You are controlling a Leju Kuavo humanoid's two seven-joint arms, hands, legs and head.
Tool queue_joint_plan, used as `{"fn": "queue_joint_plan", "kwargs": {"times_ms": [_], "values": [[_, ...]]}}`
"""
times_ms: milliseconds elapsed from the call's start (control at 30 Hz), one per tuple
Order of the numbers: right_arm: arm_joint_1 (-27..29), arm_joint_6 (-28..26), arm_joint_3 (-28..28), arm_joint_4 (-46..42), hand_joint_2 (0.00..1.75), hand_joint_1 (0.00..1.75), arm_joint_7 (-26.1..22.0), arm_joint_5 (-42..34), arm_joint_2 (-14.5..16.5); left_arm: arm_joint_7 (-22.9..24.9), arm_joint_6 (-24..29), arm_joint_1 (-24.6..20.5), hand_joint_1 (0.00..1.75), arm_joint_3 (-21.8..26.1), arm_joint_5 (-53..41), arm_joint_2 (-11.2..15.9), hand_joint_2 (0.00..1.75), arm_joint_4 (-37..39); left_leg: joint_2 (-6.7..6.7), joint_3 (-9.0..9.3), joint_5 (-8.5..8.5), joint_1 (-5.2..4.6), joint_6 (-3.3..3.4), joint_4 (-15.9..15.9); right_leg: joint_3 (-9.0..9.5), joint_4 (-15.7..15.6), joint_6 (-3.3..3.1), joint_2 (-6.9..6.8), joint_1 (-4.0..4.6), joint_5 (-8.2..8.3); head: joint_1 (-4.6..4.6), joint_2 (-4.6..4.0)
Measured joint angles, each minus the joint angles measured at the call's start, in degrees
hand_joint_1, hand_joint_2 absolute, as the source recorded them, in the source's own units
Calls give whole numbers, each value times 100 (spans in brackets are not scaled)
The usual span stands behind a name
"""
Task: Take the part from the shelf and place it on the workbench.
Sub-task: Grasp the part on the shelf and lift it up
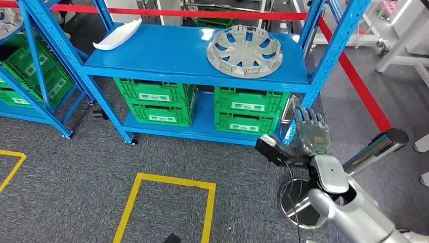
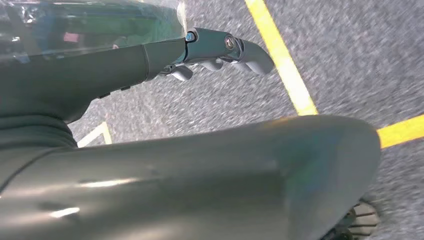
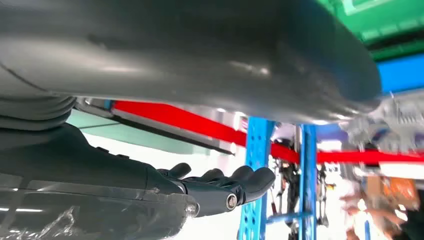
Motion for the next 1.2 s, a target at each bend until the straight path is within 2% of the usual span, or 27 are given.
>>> {"fn": "queue_joint_plan", "kwargs": {"times_ms": [100,133,167,200,233,267,300,367,433,467,500,567,600,633,667,733,767,800,867,933,967,1000,1100,1133,1167,1200], "values": [[0,3,20,8,0,0,-4,0,55,-1,0,18,0,0,-3,9,0,5,3,-369,-154,38,-65,500,81,16,25,6,-18,-89,-16,1],[1,4,28,14,0,0,-4,0,78,-2,0,28,0,0,-4,12,0,8,6,-443,-77,53,-90,499,128,30,44,8,-33,-138,-20,1],[1,5,33,18,0,0,-5,0,102,-3,0,36,0,0,-7,15,0,10,12,-421,123,67,-110,296,184,47,67,10,-52,-193,-23,1],[0,5,34,21,0,0,-7,0,125,-5,0,42,0,0,-8,17,0,11,20,-328,409,84,-135,-59,242,65,96,9,-71,-252,-26,1],[-4,5,36,24,0,0,-12,0,145,-8,-2,46,0,1,-9,16,0,13,28,-241,615,87,-154,-382,295,82,129,10,-84,-305,-33,1],[-9,5,41,25,0,0,-18,0,165,-11,-3,48,0,1,-10,15,0,13,43,-167,720,82,-143,-668,321,99,164,11,-86,-348,-50,1],[-11,7,46,28,0,0,-25,0,182,-13,-5,54,0,2,-10,14,0,14,54,-127,768,74,-102,-823,330,109,203,11,-80,-384,-62,1],[-14,7,56,34,0,0,-38,0,202,-14,-7,70,0,4,-12,15,0,15,70,-106,702,56,36,-883,332,128,271,12,-66,-427,-58,1],[-31,2,55,36,0,0,-46,1,214,-14,-5,76,0,5,-15,16,0,15,62,-57,699,67,128,-880,297,257,319,7,-76,-468,-25,1],[-48,1,56,36,0,0,-50,3,224,-15,-5,67,0,7,-18,15,0,15,55,-27,687,72,161,-886,189,456,335,7,-82,-514,-8,1],[-61,-1,62,36,0,0,-54,4,235,-15,-6,58,0,9,-19,16,0,15,48,-2,665,71,192,-892,-3,776,350,5,-86,-606,11,1],[-62,1,82,37,0,0,-59,7,253,-15,-10,52,0,13,-21,20,0,15,34,38,609,53,236,-891,-517,1532,364,6,-85,-863,49,1],[-52,2,92,38,0,0,-59,7,260,-15,-11,58,0,14,-21,23,0,16,25,70,575,38,248,-891,-732,1781,358,5,-82,-929,57,1],[-43,3,103,38,0,0,-59,9,267,-15,-13,66,0,15,-23,26,0,16,15,114,537,20,253,-891,-853,1836,337,6,-76,-878,62,1],[-37,3,113,39,0,0,-59,11,275,-16,-14,71,0,17,-25,29,0,17,5,171,496,0,256,-892,-870,1685,298,6,-62,-702,66,1],[-42,5,128,39,0,0,-60,16,291,-20,-15,72,0,24,-33,26,0,17,-7,288,405,-27,255,-900,-673,965,157,7,3,-137,70,1],[-47,8,134,39,0,0,-60,17,299,-25,-14,69,0,30,-36,21,0,17,-12,334,368,-33,242,-911,-571,631,84,5,43,32,58,1],[-55,10,140,39,0,0,-61,17,308,-29,-15,66,0,37,-38,15,0,17,-12,357,340,-27,218,-927,-495,396,35,4,80,135,55,1],[-68,17,155,37,0,0,-62,17,327,-33,-22,68,0,48,-42,4,0,16,-10,402,342,-11,150,-933,-435,211,-3,13,124,119,51,1],[-78,19,161,29,0,0,-61,18,344,-32,-26,67,0,58,-52,-4,0,16,0,409,343,-5,98,-848,-304,96,-11,22,98,146,65,1],[-87,19,164,26,0,0,-60,19,354,-32,-22,56,0,64,-56,-7,0,17,4,358,311,-4,72,-714,-224,59,-18,19,74,140,58,1],[-93,20,167,23,0,0,-61,20,366,-30,-19,42,0,69,-59,-4,0,17,8,240,230,3,41,-470,-152,27,-20,17,49,125,45,1],[-64,24,191,24,0,0,-62,22,396,-19,-16,30,0,86,-60,9,0,17,18,-294,-124,52,-68,416,-20,24,-17,17,31,12,10,1],[-47,25,202,24,0,0,-61,22,398,-16,-15,38,0,90,-60,13,0,17,21,-403,-131,66,-98,501,24,36,-4,20,24,-35,8,1],[-36,25,212,24,0,0,-61,22,399,-14,-15,45,0,93,-59,16,0,17,24,-426,-13,78,-125,393,73,54,13,24,13,-87,8,1],[-31,24,220,24,0,0,-61,22,401,-13,-15,50,0,95,-59,19,0,17,27,-366,221,89,-146,111,127,76,36,27,-1,-143,6,1]]}}
